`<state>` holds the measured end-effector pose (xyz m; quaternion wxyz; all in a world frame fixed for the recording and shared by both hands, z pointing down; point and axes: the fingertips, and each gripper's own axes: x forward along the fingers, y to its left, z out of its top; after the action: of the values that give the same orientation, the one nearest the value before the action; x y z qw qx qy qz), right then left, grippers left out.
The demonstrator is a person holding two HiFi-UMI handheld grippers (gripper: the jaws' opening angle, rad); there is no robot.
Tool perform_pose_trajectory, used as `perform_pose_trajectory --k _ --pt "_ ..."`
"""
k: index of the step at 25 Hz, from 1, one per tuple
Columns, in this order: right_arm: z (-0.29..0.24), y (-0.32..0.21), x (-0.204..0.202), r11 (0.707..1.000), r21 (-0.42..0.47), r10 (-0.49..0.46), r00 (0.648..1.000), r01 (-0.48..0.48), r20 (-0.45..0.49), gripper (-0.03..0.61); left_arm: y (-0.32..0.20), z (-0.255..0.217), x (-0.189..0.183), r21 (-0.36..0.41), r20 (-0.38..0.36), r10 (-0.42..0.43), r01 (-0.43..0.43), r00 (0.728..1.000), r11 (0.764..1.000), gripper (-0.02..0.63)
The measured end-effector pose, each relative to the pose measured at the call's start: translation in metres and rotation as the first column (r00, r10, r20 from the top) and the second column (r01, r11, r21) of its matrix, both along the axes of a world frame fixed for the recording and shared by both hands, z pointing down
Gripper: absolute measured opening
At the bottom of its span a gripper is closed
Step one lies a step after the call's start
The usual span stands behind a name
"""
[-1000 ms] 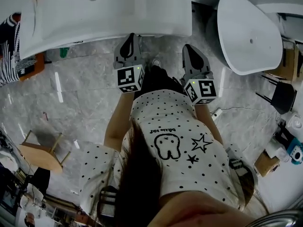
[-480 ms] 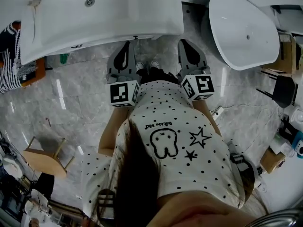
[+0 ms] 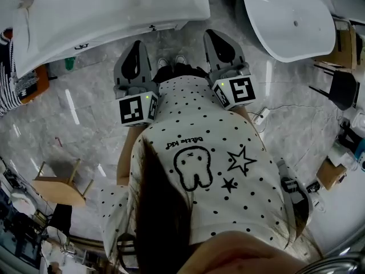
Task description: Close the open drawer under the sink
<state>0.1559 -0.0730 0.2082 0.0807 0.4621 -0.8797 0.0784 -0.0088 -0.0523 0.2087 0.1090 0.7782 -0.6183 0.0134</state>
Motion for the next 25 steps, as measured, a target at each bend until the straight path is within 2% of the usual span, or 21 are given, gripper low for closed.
perform_pose_trajectory --k 4,7,12,14,19,25 --pt "0.002 0.006 -0.020 0.996 0.019 -0.087 0.996 0.087 -0.010 0.012 -0.001 0.003 0.005 0.001 -0.002 0.015 -0.015 1.000 1.000 0.003" --pt "0.008 0.011 -0.033 0.990 0.006 -0.142 0.989 0.142 -0.051 0.012 0.001 0.005 0.010 -0.010 -0.005 0.036 -0.036 0.999 0.999 0.003" --pt "0.008 0.017 -0.050 0.974 -0.007 -0.225 0.973 0.225 -0.057 0.012 0.006 0.009 0.022 -0.018 0.014 0.090 -0.090 0.996 0.996 0.003" --pt "0.008 0.020 -0.057 0.968 -0.007 -0.251 0.966 0.251 -0.058 0.012 0.007 0.010 0.021 -0.021 0.004 0.082 -0.082 0.997 0.996 0.003" --pt "0.005 0.020 -0.057 0.968 0.003 -0.250 0.967 0.251 -0.053 0.012 0.004 0.011 0.014 -0.041 -0.032 0.049 -0.050 0.998 0.998 0.003" --pt "0.007 0.020 -0.057 0.968 -0.001 -0.250 0.967 0.250 -0.058 0.012 0.004 0.009 0.009 -0.017 -0.045 0.031 -0.032 0.999 0.999 0.003"
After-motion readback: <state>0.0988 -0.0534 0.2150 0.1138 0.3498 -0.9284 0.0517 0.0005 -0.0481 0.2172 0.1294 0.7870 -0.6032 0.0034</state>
